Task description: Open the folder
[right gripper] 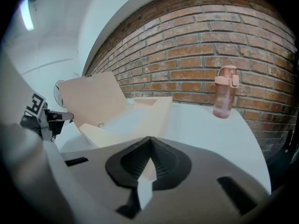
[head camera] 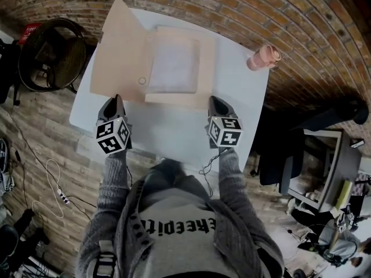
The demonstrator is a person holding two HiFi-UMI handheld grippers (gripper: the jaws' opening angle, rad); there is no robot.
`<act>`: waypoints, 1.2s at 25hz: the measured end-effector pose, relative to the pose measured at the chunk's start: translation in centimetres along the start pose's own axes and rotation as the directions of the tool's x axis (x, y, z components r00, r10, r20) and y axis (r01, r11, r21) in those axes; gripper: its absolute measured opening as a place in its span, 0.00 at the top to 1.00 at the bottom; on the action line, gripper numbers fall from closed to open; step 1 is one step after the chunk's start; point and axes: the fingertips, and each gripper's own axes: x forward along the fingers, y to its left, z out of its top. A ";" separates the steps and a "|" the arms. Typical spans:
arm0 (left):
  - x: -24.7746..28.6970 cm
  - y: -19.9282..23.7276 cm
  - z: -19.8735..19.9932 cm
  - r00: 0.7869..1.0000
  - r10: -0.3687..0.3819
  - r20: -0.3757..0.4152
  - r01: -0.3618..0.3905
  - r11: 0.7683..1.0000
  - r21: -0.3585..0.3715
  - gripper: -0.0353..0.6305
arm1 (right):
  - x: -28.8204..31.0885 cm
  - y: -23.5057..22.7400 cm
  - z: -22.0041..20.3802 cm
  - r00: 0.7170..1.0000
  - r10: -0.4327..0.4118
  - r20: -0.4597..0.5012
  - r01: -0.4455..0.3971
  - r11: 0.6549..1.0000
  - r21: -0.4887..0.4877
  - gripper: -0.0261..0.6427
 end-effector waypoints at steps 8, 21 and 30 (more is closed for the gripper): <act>0.3 0.7 -0.7 1.000 0.015 -0.025 -0.015 1.000 0.000 0.93 | 0.0 0.1 0.0 1.000 -0.008 0.001 0.008 1.000 -0.016 0.96; -0.8 -2.4 1.8 0.995 -0.075 0.059 0.074 0.997 0.023 0.93 | -1.7 1.7 2.0 0.996 0.043 0.079 -0.043 0.999 -0.002 0.96; -2.3 -5.4 3.8 0.980 -0.159 0.118 0.149 0.984 0.094 0.93 | -4.7 3.0 4.3 0.984 0.090 0.157 -0.087 0.996 -0.025 0.96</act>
